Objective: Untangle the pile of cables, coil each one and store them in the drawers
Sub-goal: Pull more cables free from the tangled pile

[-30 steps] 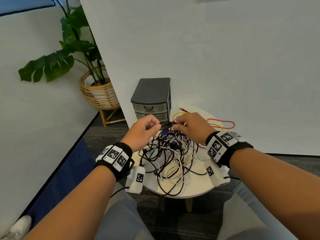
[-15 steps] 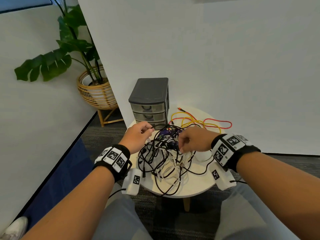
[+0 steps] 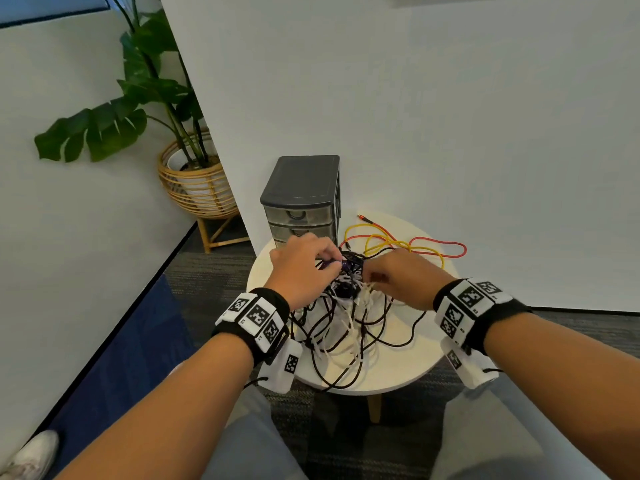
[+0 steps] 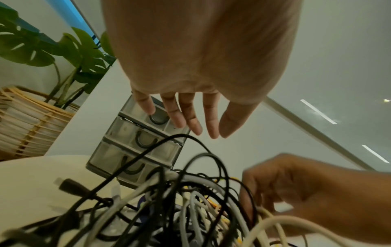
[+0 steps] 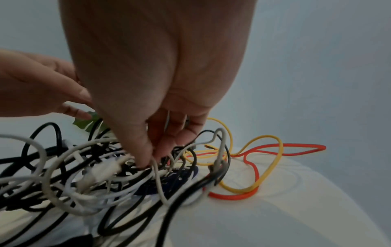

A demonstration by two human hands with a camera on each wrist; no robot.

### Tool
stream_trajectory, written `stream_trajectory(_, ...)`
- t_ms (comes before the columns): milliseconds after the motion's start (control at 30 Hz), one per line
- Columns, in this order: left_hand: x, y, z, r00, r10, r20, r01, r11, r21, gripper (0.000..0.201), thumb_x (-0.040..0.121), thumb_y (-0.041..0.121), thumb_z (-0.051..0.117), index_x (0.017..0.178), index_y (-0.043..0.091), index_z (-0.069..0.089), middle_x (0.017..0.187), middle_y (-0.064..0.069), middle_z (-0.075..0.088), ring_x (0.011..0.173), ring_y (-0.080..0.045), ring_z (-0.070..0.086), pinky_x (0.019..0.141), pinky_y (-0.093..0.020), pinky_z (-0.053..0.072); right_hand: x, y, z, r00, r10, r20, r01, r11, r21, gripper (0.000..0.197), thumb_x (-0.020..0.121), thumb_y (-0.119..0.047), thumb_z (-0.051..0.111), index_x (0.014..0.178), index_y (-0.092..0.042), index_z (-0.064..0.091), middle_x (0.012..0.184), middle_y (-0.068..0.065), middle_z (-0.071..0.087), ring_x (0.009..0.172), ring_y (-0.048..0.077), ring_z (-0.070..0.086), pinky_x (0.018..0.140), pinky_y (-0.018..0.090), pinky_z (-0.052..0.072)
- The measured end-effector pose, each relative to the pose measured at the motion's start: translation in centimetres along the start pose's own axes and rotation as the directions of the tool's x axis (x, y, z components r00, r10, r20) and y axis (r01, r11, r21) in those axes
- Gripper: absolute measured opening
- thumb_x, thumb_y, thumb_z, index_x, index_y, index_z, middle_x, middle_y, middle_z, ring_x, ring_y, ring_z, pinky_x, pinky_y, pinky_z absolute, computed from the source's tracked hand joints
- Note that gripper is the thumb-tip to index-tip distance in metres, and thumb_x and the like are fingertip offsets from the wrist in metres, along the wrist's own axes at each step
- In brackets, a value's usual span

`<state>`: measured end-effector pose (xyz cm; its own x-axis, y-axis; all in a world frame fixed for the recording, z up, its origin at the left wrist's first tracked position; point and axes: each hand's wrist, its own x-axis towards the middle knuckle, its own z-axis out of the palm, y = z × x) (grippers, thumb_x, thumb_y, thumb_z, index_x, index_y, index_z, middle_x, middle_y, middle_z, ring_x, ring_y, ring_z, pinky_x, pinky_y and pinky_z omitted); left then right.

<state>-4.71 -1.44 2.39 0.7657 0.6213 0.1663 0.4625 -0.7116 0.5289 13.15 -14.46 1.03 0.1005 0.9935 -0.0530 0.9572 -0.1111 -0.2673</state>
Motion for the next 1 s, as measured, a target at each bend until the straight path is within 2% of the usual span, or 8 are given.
stream_trajectory(133, 0.0, 0.9, 0.7, 0.985, 0.061, 0.164, -0.068, 0.997, 0.037, 0.026, 0.089, 0.061, 0.063, 0.105, 0.041, 0.064, 0.102, 0.017, 0.059, 0.107, -0.013, 0.050, 0.093, -0.043, 0.033, -0.1, -0.4, -2.3, 0.971, -0.013, -0.240, 0.050, 0.987, 0.152, 0.007, 0.097, -0.023, 0.066, 0.098, -0.024, 0.072, 0.085, -0.008, 0.070, 0.076, 0.010, 0.063, 0.070, 0.024, 0.046)
stream_trajectory(233, 0.0, 1.0, 0.9, 0.962, -0.002, 0.274, -0.043, 0.987, 0.157, 0.036, 0.084, 0.070, 0.063, 0.106, 0.042, 0.062, 0.107, 0.013, 0.055, 0.110, -0.014, 0.046, 0.089, -0.041, 0.027, 0.1, -0.3, -3.7, 0.935, 0.029, -0.354, 0.072, 0.960, 0.270, 0.007, 0.094, -0.018, 0.070, 0.095, -0.024, 0.073, 0.082, -0.010, 0.071, 0.078, 0.006, 0.066, 0.071, 0.020, 0.048)
stream_trajectory(333, -0.2, 0.5, 0.8, 0.953, -0.066, 0.295, 0.006, 0.979, 0.202, 0.030, 0.087, 0.072, 0.059, 0.097, 0.045, 0.065, 0.110, 0.009, 0.052, 0.111, -0.017, 0.044, 0.090, -0.042, 0.026, 0.4, 0.1, -4.4, 0.915, 0.099, -0.392, 0.032, 0.948, 0.315, 0.007, 0.095, -0.017, 0.069, 0.094, -0.023, 0.072, 0.081, -0.009, 0.071, 0.077, 0.006, 0.066, 0.072, 0.020, 0.047)
stream_trajectory(433, -0.3, 0.1, 0.8, 0.964, -0.085, 0.252, 0.046, 0.987, 0.157, 0.019, 0.089, 0.065, 0.062, 0.085, 0.046, 0.064, 0.115, 0.011, 0.049, 0.116, -0.015, 0.043, 0.092, -0.042, 0.025, 0.5, 0.7, -4.2, 0.907, 0.167, -0.387, -0.030, 0.941, 0.337, 0.004, 0.096, -0.018, 0.068, 0.094, -0.022, 0.069, 0.081, -0.005, 0.072, 0.075, 0.009, 0.067, 0.072, 0.027, 0.052)
stream_trajectory(600, 0.1, 1.5, 0.7, 0.986, -0.011, 0.166, 0.007, 1.000, 0.021, 0.028, 0.084, 0.065, 0.067, 0.102, 0.044, 0.069, 0.128, 0.015, 0.044, 0.121, -0.010, 0.032, 0.095, -0.038, 0.021, 0.6, 0.0, -3.5, 0.929, 0.124, -0.348, 0.007, 0.936, 0.352, 0.008, 0.096, -0.018, 0.068, 0.094, -0.025, 0.067, 0.080, -0.008, 0.072, 0.073, 0.005, 0.066, 0.068, 0.023, 0.046)
stream_trajectory(733, 0.9, 2.2, 0.4, 0.990, -0.036, 0.135, 0.066, 0.973, -0.222, 0.030, 0.090, 0.057, 0.060, 0.091, 0.028, 0.069, 0.093, 0.010, 0.070, 0.097, -0.014, 0.063, 0.093, -0.045, 0.048, 0.7, -0.1, -3.7, 0.926, 0.112, -0.361, 0.029, 0.932, 0.362, 0.014, 0.094, -0.017, 0.070, 0.089, -0.028, 0.062, 0.081, -0.007, 0.072, 0.076, 0.008, 0.069, 0.073, 0.027, 0.054)
stream_trajectory(867, 0.8, 2.3, -0.6, 0.989, -0.065, 0.131, 0.104, 0.944, -0.312, 0.018, 0.100, 0.028, 0.063, 0.090, 0.016, 0.072, 0.078, 0.006, 0.076, 0.080, -0.003, 0.069, 0.076, -0.015, 0.043, -0.2, 0.7, -3.3, 0.948, 0.130, -0.292, -0.019, 0.934, 0.355, 0.021, 0.093, -0.017, 0.072, 0.080, -0.028, 0.060, 0.079, -0.008, 0.071, 0.076, 0.012, 0.068, 0.072, 0.032, 0.055)
stream_trajectory(1000, 0.6, 2.2, -0.8, 0.990, -0.132, 0.056, 0.143, 0.891, -0.432, 0.018, 0.103, 0.022, 0.058, 0.095, 0.015, 0.072, 0.076, 0.001, 0.076, 0.075, -0.006, 0.071, 0.074, -0.008, 0.045, -1.2, 0.9, -2.7, 0.988, 0.088, -0.130, -0.024, 0.903, 0.429, 0.015, 0.088, -0.015, 0.077, 0.078, -0.022, 0.068, 0.091, -0.008, 0.072, 0.076, -0.001, 0.062, 0.068, 0.014, 0.045)
